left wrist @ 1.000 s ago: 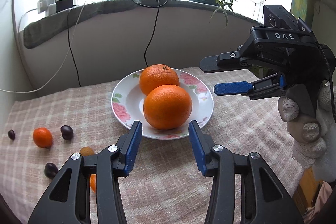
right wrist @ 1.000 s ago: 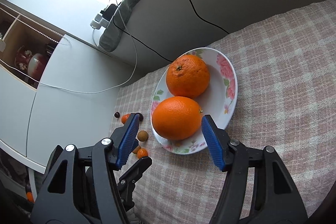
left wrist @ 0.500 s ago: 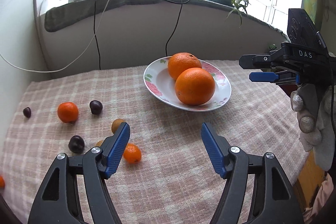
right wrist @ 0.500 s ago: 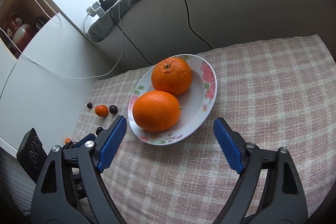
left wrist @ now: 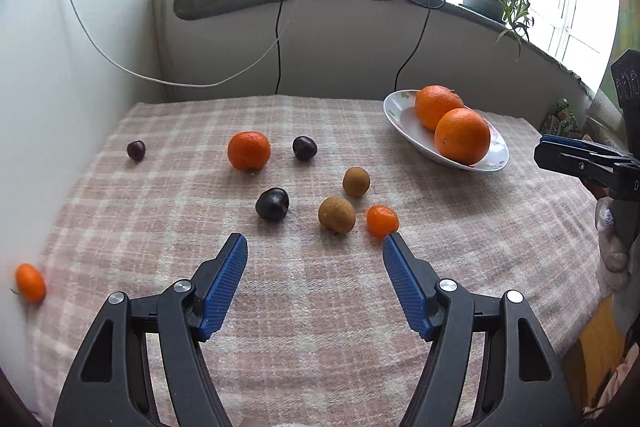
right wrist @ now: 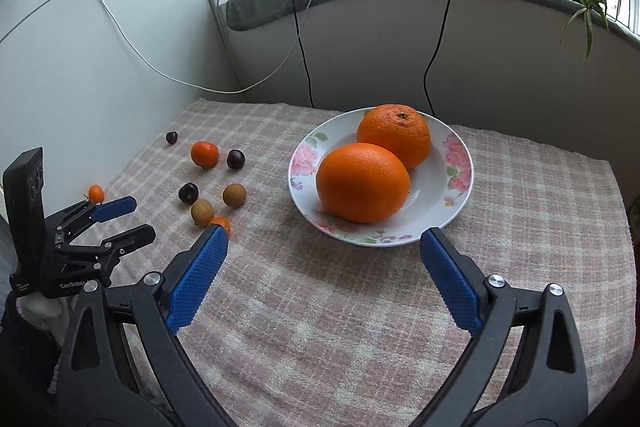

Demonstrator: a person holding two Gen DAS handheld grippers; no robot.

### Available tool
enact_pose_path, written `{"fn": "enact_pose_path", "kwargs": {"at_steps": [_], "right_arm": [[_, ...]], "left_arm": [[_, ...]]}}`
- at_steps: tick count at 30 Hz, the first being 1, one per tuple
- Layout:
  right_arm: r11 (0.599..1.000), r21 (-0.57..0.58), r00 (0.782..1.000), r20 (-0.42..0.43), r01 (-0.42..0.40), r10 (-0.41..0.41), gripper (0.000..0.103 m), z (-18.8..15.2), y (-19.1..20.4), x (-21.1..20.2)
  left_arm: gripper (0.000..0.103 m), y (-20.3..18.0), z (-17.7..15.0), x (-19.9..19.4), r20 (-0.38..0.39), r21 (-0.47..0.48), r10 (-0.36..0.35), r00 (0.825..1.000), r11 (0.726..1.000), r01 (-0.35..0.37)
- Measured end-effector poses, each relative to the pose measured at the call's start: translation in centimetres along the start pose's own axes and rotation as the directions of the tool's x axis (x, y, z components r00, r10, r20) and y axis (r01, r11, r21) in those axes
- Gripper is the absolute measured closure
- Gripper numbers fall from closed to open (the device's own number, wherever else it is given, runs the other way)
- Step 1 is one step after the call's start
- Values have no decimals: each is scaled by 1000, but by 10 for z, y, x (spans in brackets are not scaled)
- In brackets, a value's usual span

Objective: Organize fruits
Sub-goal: 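Withdraw the right tool from the bowl toward the small fruits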

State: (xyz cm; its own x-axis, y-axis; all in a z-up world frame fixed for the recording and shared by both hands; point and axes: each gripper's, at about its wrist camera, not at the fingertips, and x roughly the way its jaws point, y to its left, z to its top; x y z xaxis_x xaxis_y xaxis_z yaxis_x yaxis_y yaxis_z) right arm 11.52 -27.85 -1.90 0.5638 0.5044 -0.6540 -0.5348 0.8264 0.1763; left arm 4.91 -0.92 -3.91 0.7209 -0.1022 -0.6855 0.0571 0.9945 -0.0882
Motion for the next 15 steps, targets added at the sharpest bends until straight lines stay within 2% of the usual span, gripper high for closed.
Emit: {"fn": "enact_pose_path", "kwargs": {"at_steps": [4,8,10,13,15], "right_arm": [[998,-58,1000,-6,-9,9,8,-7,23,9],[996,-63,997,-47,-58,55,24,-10,39,25],[995,-49,994,-68,-84,80,28,-12,43,34],[992,-32,988,-105,-118,114,41,-13,50,48],[991,-33,985,-119,-133,128,44,-13,55,56]], "left_arm": [[33,18,-2,7,-12,-54,2,1000,999,-3],[34,30,-1,12,-2,-85,-4,1000,996,4],[43,37,0,17,-8,-114,-15,1000,993,14],[54,44,1,24,-20,-141,-29,999,990,26],[55,47,2,28,-27,-160,-53,998,986,48]]}}
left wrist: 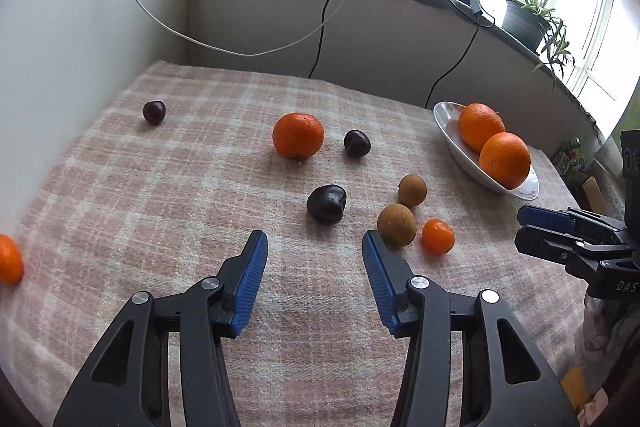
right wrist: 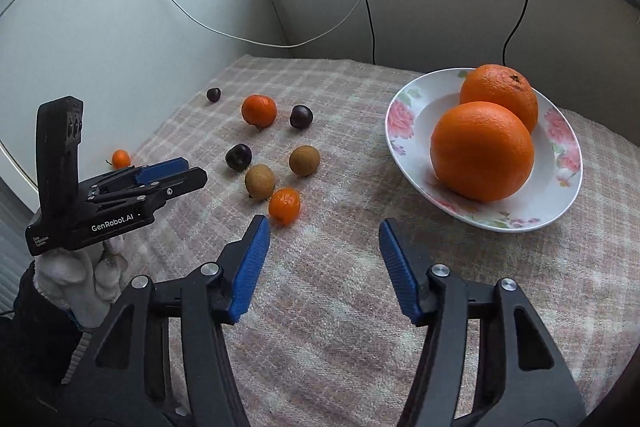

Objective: Organize fruits
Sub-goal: 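Withdraw the right tool from the bowl toward the small fruits, then grasp the small tangerine with the right tool while the left tool grasps a dark plum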

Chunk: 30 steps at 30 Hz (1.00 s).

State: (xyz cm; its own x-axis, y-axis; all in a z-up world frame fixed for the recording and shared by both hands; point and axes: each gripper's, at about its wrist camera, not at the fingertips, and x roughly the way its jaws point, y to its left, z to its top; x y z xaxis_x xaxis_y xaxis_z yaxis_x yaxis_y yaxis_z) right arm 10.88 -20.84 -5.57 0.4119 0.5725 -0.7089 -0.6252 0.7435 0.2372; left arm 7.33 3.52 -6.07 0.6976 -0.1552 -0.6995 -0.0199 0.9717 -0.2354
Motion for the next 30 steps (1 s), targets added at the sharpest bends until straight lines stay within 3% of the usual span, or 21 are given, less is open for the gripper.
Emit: {"fn": "enact_pose_path", "kwargs": {"at_steps": [2,14,30], "right_arm": [[1000,-1,1000,-9,-11,11,44,1,3,7],[999,-26,997,-65,-32,31,58,6,17,42],[998,-28,993,-108,-54,51,72,10,20,59]], "left_arm": [[60,2,2,3,-9,-12,-22,1000,1000,22],[65,4,16,19,-30,-14,-36,999,999,35],[73,2,23,43,-97,-5,-39,995,999,39]]}}
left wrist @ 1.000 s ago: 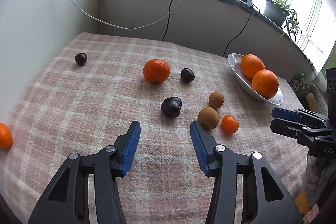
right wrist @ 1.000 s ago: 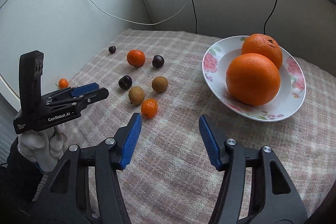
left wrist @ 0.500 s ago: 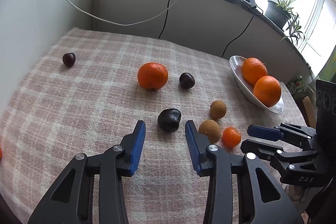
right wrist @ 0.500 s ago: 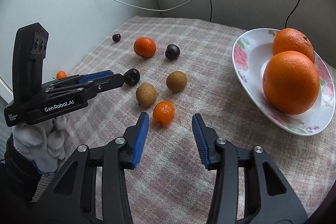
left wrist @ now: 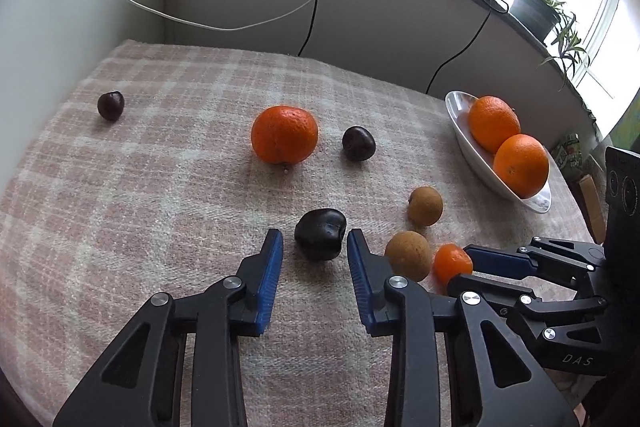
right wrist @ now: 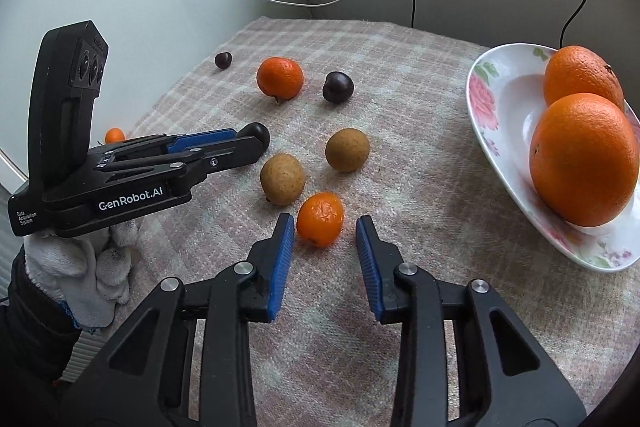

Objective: Organize fruits
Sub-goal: 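Grasp the small tangerine with the right tool while the left tool grasps a dark plum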

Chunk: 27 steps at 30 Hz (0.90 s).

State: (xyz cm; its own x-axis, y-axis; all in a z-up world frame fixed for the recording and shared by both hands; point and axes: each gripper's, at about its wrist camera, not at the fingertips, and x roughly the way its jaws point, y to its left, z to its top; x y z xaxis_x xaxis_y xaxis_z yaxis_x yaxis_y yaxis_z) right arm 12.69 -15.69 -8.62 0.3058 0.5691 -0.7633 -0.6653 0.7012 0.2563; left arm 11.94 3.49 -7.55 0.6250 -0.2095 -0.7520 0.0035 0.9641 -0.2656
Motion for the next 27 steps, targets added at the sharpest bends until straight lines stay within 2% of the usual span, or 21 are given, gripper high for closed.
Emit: {"fn": "enact_pose_path", "kwargs": {"at_steps": [5,19,27], "right_arm": [[1000,-5,1000,-3,-7,7,78,0,1,1],[1000,25,1000,19,-19,18,79,-2,-2,-2],[998,56,997,70,-37,33,79,-7,-10,-26]], "left_arm": [[80,2,1,2,-2,-6,-10,1000,1000,10],[81,5,-2,-3,6,0,-16,1000,1000,16],[81,1,0,-13,31,-3,-28,999,1000,28]]}}
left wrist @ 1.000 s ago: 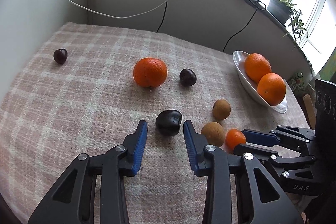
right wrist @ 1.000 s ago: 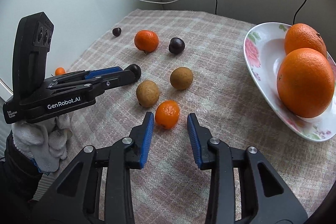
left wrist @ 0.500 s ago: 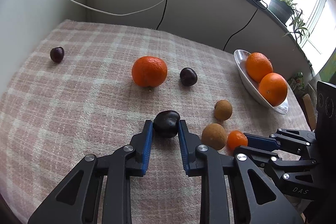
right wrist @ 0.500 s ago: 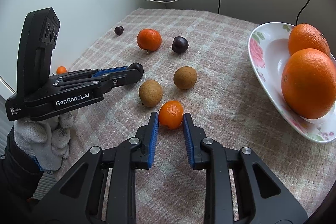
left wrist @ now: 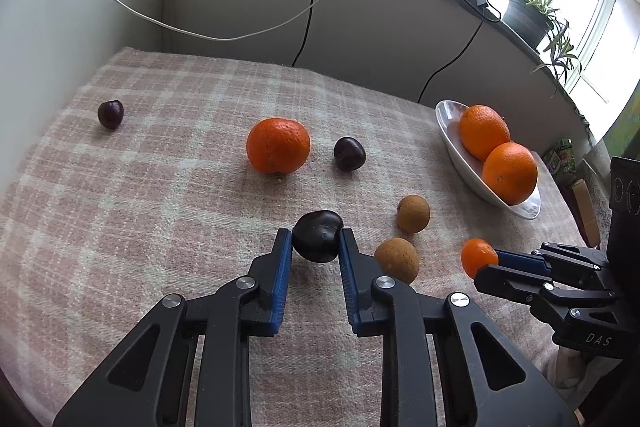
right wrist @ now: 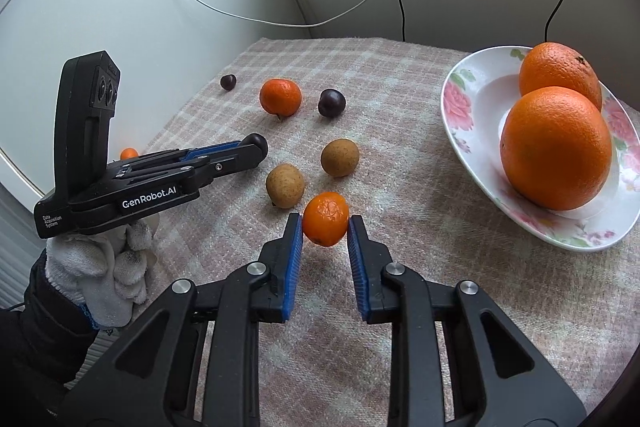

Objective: Organize fruits
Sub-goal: 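Grasp the small tangerine with the right tool while the left tool grasps a dark plum, then carry the tangerine into the bowl with the right tool while the left tool carries the plum there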

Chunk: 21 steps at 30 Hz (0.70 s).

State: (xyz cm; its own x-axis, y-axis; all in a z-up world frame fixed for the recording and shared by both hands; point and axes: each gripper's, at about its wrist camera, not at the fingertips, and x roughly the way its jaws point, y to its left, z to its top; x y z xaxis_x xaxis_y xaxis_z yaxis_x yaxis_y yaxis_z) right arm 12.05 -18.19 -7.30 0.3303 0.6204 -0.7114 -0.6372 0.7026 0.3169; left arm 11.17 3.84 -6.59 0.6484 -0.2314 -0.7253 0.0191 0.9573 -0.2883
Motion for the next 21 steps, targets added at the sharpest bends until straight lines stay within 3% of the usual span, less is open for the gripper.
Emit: {"fn": "enact_pose_path", "kwargs": {"at_steps": [7,21], "right_arm": [[999,34,997,68,19,-21,79,-1,-14,-36],[983,138,977,154,125,-146,79,-6,-73,-94]], "left_arm": [[81,-15,9,-9,37,11,-52,998,999,52],[81,-68,30,5,51,75,-150,987,986,146]]}}
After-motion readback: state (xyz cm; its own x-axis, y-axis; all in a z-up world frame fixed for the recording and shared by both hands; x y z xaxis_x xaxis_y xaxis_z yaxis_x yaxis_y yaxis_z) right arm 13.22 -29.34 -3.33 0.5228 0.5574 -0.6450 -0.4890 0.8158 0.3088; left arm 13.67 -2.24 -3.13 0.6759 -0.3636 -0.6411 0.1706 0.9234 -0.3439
